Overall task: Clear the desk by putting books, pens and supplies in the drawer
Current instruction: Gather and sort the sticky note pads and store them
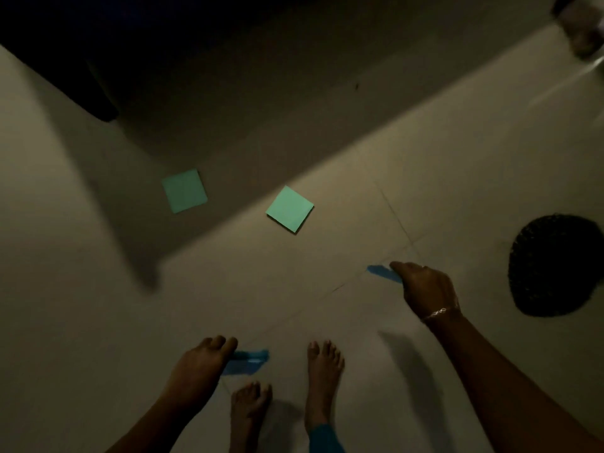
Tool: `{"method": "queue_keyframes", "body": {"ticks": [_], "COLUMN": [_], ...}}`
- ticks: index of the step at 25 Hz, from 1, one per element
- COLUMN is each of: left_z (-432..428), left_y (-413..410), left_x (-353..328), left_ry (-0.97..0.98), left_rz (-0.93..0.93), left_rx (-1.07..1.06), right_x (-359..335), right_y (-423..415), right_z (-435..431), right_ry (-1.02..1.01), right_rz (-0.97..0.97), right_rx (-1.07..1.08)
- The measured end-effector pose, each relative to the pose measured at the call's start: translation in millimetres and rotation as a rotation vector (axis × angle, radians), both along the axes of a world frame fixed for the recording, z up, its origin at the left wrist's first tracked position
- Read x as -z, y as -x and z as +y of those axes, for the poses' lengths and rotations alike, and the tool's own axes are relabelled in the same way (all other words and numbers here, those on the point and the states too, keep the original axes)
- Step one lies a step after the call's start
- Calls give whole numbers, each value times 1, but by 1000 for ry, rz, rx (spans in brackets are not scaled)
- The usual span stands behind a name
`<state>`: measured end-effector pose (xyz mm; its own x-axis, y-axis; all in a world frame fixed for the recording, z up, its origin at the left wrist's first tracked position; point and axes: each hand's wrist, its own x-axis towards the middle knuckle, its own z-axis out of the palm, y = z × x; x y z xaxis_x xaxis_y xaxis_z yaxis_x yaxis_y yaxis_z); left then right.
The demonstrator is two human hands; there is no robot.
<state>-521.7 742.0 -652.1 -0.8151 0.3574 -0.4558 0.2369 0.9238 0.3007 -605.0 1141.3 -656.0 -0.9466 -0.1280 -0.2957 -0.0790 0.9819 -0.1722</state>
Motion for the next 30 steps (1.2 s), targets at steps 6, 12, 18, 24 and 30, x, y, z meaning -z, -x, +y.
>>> {"method": "queue_keyframes", "body": {"ticks": [6,12,18,24,30], "left_z": [9,-15,-82,-146,-215], "left_y": [11,44,28,-67,-219], "left_x": [-169,-346,-461,-533,-575], "left_ry": [-281,-591,-716,-808,-765], "left_rz": [124,173,388,665,987], "left_rx": [-617,-1177,-1318,-1660,-2051], "right_x": [-209,-378,-484,-532,-576], "right_y": [1,45,75,52,-51], "right_z": [-66,-125,-204,-330,-508], "right_ry": [61,65,197,387,631], "right_rz": [284,565,681,690,480], "right_rx": [3,-117,-294,-529,-860]}}
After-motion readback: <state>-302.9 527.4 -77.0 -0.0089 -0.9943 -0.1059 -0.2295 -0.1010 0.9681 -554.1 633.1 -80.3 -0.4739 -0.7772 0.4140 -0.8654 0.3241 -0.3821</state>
